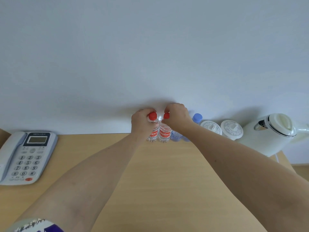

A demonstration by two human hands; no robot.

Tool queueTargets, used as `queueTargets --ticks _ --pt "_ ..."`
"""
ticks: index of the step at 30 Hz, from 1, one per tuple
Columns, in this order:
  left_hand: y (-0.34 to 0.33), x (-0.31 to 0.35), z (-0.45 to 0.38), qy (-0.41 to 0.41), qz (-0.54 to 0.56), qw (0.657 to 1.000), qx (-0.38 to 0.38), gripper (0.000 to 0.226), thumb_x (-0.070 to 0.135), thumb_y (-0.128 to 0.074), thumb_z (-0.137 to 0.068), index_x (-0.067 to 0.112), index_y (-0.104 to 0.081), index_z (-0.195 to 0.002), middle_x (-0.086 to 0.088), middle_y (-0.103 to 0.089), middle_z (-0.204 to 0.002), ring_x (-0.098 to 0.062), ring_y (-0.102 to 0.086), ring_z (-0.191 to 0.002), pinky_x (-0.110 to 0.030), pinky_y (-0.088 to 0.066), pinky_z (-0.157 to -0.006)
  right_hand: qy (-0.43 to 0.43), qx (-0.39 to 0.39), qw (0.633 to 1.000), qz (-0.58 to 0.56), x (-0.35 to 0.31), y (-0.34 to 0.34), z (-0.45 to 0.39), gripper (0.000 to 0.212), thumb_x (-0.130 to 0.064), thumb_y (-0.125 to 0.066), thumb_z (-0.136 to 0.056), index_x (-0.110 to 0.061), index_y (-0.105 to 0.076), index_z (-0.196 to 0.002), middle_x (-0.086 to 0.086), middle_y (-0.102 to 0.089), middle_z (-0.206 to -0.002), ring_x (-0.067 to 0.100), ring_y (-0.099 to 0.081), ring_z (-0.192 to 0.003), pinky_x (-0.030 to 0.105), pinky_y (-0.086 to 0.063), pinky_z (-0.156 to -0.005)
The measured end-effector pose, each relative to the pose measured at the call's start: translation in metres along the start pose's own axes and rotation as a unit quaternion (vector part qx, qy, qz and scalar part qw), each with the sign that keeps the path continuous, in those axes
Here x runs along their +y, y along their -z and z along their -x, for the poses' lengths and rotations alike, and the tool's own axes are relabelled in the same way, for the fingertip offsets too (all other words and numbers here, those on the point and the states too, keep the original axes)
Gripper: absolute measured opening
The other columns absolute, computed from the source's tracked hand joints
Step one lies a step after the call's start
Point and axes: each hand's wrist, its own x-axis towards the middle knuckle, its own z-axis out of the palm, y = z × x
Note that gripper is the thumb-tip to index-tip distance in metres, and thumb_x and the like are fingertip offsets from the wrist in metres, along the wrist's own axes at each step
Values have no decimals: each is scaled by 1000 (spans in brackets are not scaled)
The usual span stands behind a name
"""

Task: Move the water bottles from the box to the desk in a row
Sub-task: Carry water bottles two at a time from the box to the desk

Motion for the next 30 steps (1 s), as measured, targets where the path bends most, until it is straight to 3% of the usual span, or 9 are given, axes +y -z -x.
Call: queueTargets --ticks 5,10,15,19,23,30 --pt "0 -3 1 22 25 999 4 45 0 -87 -66 16 -77 -106 0 -73 -106 -21 -64 -97 -29 -49 -91 10 -2 1000 5 0 0 -1 18 -14 -71 -87 -8 -73 -103 8 -67 -110 28 -61 -100 29 -44 -77" --pt "2 -2 0 21 19 1000 -13 44 1 -89 -66 15 -76 -105 -1 -74 -105 -23 -64 -98 -32 -50 -93 7 -2 1000 2 1 -2 0 17 -14 -72 -87 -10 -73 -104 9 -65 -112 28 -61 -98 28 -38 -74" --pt "5 -3 0 8 -12 999 -29 40 3 -88 -69 13 -74 -105 -3 -73 -104 -24 -62 -97 -32 -49 -90 6 -1 1000 -6 -1 -2 3 16 -11 -68 -87 -7 -73 -102 9 -66 -108 29 -61 -96 30 -42 -74" --pt "5 3 -1 11 -58 997 -39 32 8 -85 -73 11 -73 -103 -3 -72 -101 -26 -63 -97 -30 -49 -86 -3 -25 1000 -11 -1 8 8 32 -16 -71 -86 -8 -70 -116 9 -71 -109 29 -62 -105 31 -45 -79" --pt "13 16 1 29 -95 994 -45 44 17 -83 -77 14 -70 -119 -3 -71 -113 -21 -63 -106 -24 -45 -87 4 -31 999 -43 0 21 17 46 -19 -70 -89 -15 -63 -134 7 -69 -122 26 -60 -116 28 -44 -84" --pt "34 56 16 10 -168 984 -52 45 22 -76 -85 20 -65 -128 -4 -62 -128 -21 -59 -112 -24 -38 -85 37 -14 999 -32 4 50 39 46 -31 -67 -93 -20 -59 -137 4 -64 -127 23 -59 -115 28 -42 -80"
